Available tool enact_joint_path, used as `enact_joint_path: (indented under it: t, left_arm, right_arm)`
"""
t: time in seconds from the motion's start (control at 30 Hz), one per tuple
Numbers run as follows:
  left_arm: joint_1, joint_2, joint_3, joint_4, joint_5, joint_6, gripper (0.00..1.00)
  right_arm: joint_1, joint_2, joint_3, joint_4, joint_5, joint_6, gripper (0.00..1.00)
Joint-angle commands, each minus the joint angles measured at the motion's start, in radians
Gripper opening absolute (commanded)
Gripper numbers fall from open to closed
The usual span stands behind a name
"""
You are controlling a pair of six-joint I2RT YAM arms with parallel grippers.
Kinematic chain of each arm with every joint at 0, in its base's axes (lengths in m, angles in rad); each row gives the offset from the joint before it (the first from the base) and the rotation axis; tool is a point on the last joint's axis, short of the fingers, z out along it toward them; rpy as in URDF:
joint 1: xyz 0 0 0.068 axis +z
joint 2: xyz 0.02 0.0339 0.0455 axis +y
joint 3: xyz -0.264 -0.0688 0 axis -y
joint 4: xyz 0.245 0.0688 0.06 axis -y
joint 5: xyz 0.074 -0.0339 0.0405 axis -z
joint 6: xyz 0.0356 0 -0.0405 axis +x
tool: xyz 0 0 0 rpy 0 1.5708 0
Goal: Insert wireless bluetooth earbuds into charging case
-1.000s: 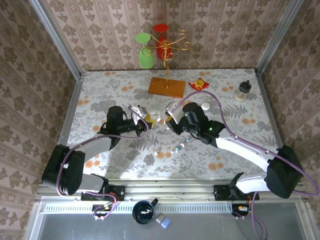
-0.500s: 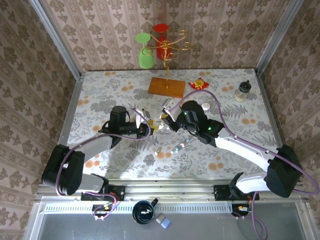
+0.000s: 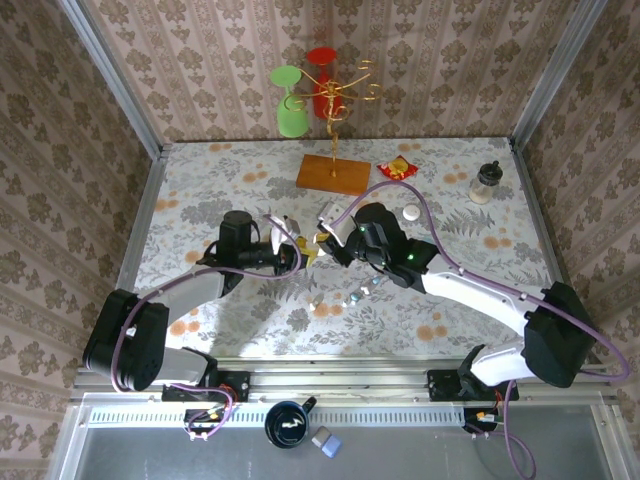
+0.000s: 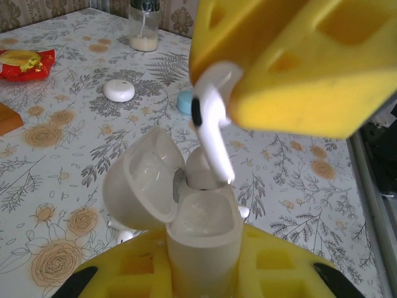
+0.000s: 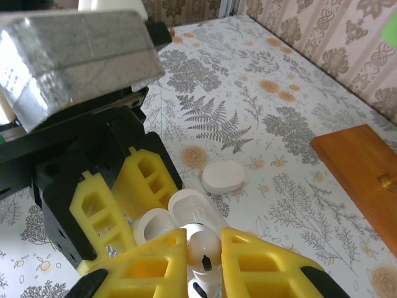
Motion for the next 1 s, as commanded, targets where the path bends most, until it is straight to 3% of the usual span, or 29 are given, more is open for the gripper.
enact_joint_path:
  t: [0.0, 0.77, 0.97]
  left_arm:
    - [-0.004, -0.006, 0.020, 0.053, 0.021, -0.047, 0.00]
    - [-0.005, 0.021, 0.008, 0.130, 0.031, -0.088, 0.00]
    - [-0.004, 0.000, 0.005, 0.135, 0.015, -0.096, 0.00]
  right_arm:
    - [0.013, 0.037, 0.031, 0.008, -0.028, -0.004, 0.17]
    - [0.023, 0.042, -0.008, 0.081, -0.029, 0.103, 0.18]
    - [0.023, 0.039, -0.018, 0.059, -0.095, 0.081, 0.22]
